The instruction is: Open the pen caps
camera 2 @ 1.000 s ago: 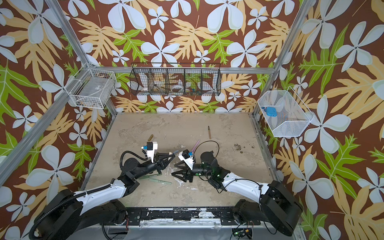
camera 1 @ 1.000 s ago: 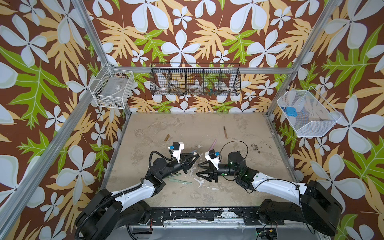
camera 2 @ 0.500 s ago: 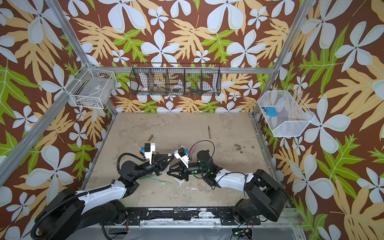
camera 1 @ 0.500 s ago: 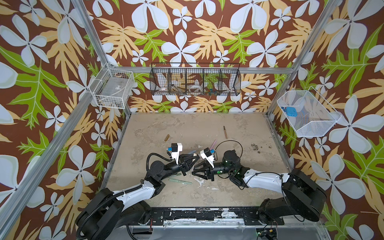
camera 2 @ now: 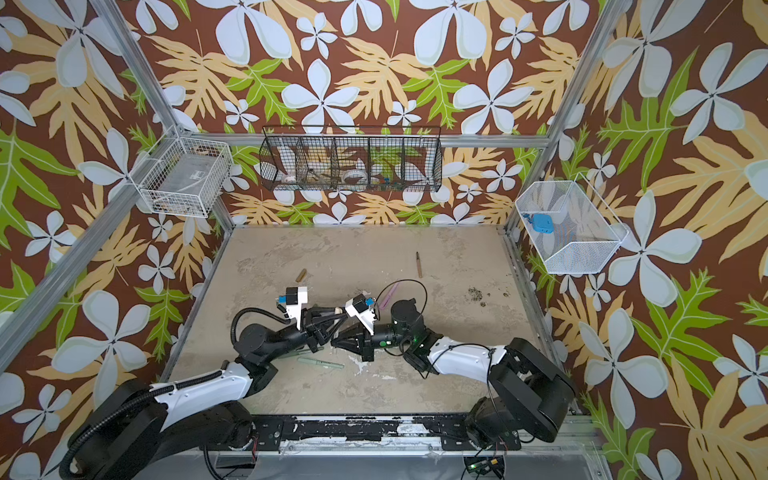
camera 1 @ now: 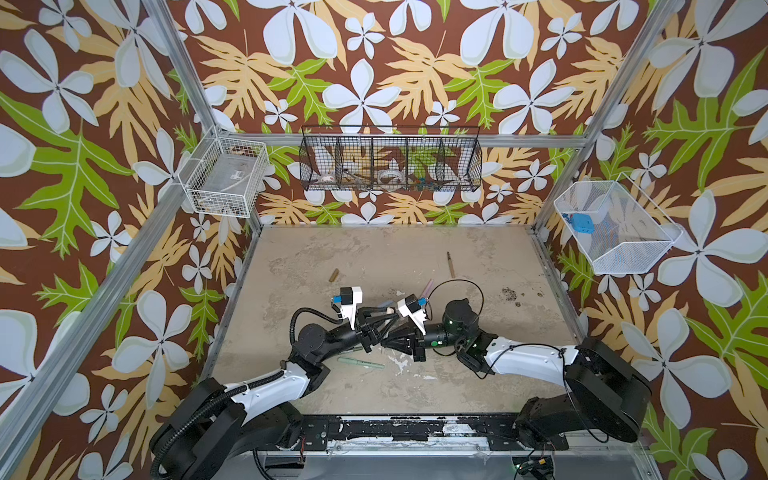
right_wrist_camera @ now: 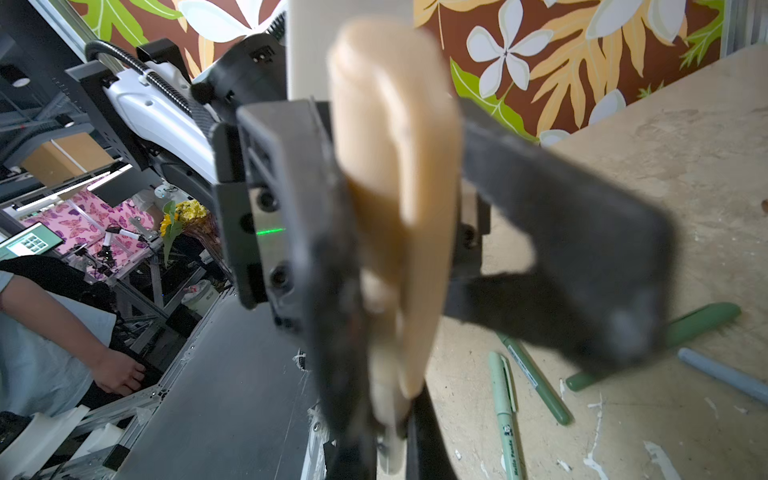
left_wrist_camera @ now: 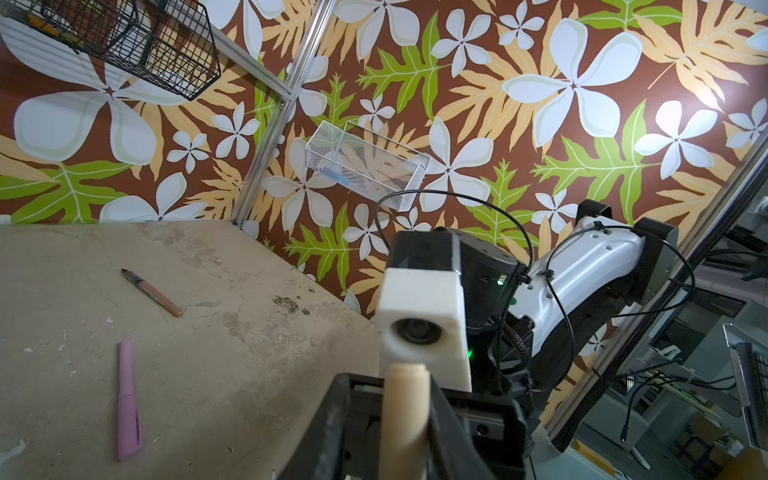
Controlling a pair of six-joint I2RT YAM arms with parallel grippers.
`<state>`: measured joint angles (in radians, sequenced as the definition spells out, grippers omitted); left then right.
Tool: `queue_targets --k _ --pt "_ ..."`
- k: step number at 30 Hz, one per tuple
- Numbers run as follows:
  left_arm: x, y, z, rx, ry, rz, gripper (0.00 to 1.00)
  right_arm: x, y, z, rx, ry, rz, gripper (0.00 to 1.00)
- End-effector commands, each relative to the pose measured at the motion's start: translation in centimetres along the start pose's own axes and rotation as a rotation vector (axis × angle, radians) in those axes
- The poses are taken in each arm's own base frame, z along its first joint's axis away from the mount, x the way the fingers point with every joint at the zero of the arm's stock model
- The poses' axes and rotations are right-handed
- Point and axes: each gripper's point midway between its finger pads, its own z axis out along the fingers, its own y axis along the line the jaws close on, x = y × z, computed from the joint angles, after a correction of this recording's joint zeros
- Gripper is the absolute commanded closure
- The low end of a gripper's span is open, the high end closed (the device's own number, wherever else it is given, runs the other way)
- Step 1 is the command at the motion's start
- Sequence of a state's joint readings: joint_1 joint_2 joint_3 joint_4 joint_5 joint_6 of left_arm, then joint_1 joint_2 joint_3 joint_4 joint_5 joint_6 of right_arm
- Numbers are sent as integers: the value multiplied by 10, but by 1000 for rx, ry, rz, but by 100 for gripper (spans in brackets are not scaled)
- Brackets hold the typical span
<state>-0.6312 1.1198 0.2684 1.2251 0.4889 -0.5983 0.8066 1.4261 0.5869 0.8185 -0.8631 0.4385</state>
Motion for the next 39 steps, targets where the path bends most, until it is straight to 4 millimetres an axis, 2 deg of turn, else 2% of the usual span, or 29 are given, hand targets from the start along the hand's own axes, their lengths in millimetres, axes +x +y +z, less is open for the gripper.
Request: queue_targets --k 1,4,9,15,23,29,32,36,39 --pt "-7 9 -2 -69 -20 38 58 4 -8 -2 65 40 -53 100" --pt "-8 17 -2 -134 1 64 51 11 -26 -8 192 105 -73 100" --pt "-5 21 2 -149 36 71 43 19 -43 -15 300 197 -97 100" --pt "0 25 5 -156 63 77 42 26 -40 -17 281 239 -107 100" --pt "2 24 6 -147 72 77 60 24 -32 -20 226 228 -102 100" --pt "8 24 10 -125 103 70 61 24 -27 -19 188 234 -103 100" --pt "11 22 14 -104 123 63 65 24 -24 -20 170 229 -103 100" --pt "15 23 16 -95 139 55 75 23 -24 -23 168 223 -104 100" --pt "15 21 15 -89 138 58 89 23 -24 -23 167 228 -104 100"
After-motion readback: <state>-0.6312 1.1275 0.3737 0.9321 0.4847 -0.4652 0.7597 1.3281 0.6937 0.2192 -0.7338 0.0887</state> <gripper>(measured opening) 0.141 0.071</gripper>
